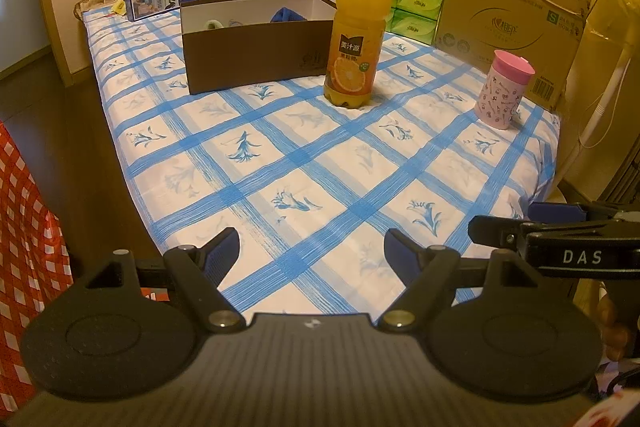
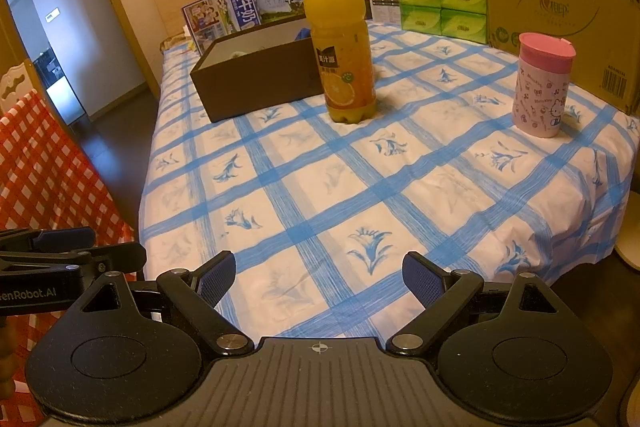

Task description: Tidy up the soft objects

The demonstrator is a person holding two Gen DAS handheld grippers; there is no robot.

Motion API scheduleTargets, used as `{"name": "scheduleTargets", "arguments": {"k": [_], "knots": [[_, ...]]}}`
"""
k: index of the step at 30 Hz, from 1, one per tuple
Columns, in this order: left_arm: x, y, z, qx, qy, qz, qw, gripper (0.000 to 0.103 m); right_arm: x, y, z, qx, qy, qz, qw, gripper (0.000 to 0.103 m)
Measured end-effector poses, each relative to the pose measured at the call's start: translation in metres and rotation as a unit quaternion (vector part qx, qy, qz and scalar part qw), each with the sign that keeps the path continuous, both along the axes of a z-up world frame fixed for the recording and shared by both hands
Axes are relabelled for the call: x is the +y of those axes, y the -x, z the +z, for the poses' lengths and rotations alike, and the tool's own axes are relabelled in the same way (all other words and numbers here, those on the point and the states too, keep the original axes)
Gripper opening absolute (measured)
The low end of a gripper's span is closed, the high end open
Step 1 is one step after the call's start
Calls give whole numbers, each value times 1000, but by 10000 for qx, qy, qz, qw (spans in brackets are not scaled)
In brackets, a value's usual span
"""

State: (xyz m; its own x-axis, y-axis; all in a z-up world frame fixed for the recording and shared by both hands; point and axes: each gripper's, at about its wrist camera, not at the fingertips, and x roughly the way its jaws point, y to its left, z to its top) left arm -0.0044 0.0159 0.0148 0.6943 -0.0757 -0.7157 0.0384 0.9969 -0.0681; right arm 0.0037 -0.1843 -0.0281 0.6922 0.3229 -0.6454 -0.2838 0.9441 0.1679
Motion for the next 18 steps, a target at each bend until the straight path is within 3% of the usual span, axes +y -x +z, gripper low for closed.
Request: {"name": "scheduleTargets", "arguments": {"k": [18], "knots": [[-1,-1,0,2,-4,-6,10000,78,0,-1,0,-2,-4,-3,10000,90]]}}
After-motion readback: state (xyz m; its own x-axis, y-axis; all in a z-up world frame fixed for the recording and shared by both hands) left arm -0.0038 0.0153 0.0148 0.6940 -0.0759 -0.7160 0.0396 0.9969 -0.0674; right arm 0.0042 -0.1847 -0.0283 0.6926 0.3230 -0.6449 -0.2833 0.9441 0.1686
